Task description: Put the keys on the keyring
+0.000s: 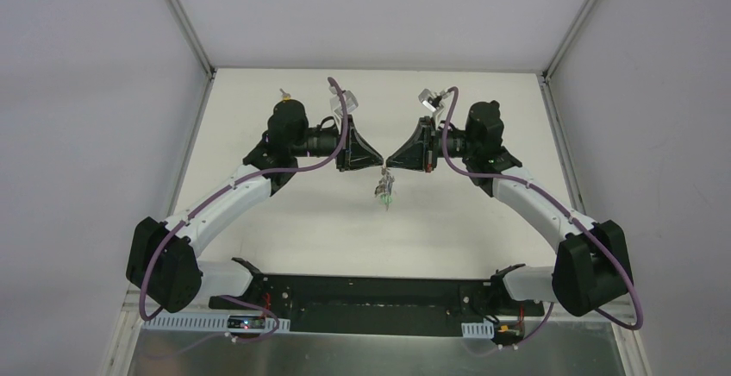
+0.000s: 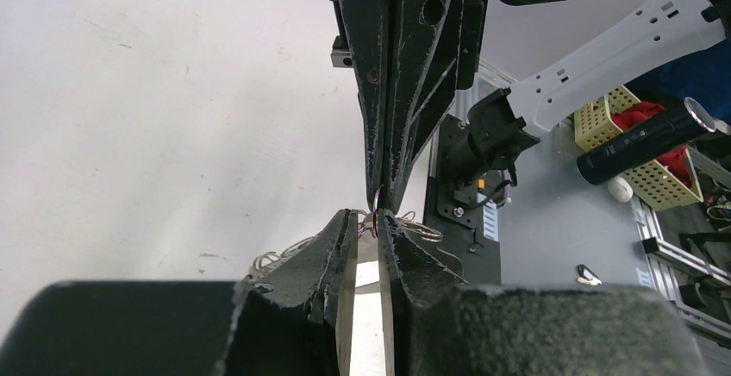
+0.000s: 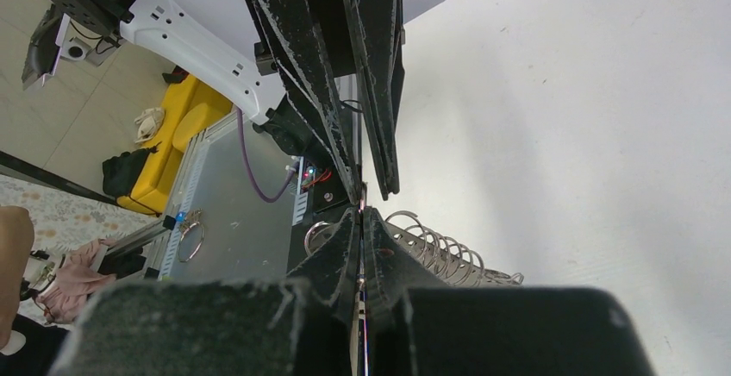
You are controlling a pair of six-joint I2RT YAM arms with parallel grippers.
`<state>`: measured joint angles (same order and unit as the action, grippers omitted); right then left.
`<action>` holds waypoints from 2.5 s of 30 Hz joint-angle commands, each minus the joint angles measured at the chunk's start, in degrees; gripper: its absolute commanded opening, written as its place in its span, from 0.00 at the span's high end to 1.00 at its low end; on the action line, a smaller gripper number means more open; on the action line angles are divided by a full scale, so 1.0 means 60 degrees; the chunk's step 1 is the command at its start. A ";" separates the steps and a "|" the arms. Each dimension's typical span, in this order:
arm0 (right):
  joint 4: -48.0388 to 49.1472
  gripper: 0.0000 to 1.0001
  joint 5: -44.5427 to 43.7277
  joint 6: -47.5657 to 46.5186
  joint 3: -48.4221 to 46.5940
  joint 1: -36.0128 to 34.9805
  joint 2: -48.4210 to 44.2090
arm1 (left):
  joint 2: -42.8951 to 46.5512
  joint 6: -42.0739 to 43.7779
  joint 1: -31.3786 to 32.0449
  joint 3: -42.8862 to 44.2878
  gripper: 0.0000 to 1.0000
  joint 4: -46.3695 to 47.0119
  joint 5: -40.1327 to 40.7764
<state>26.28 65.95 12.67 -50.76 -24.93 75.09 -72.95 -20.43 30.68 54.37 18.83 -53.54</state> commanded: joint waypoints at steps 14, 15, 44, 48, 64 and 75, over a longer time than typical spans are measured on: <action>0.0642 1.00 0.0203 0.0398 -0.0050 0.0130 -0.0007 | 0.0012 -0.0097 0.0201 -0.0115 0.80 0.0420 -0.0352; 0.0657 1.00 0.0200 0.0422 -0.0050 0.0152 -0.0004 | 0.0001 -0.0110 0.0204 -0.0119 0.80 0.0427 -0.0379; 0.0937 1.00 0.0243 0.0586 0.0066 0.0121 0.0216 | -0.0323 -0.0646 0.0314 0.0218 1.00 0.0840 -0.0493; 0.0906 1.00 0.0156 0.0489 0.0095 0.0123 0.0208 | -0.0241 -0.0492 0.0322 0.0211 1.00 0.0725 -0.0515; -0.3194 0.45 -0.0006 -0.3614 -0.0626 0.0492 -0.0457 | 0.1217 0.9161 0.1075 0.1930 1.00 -0.8240 0.2865; -0.3194 0.45 -0.0256 -0.3547 -0.0611 0.0617 -0.0474 | 0.1918 1.0674 0.1391 0.1861 1.00 -0.9067 0.4368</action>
<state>6.76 64.86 -7.03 -52.18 -21.47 73.95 -63.96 38.20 38.65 63.83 -33.80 -30.76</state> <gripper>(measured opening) 0.546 0.007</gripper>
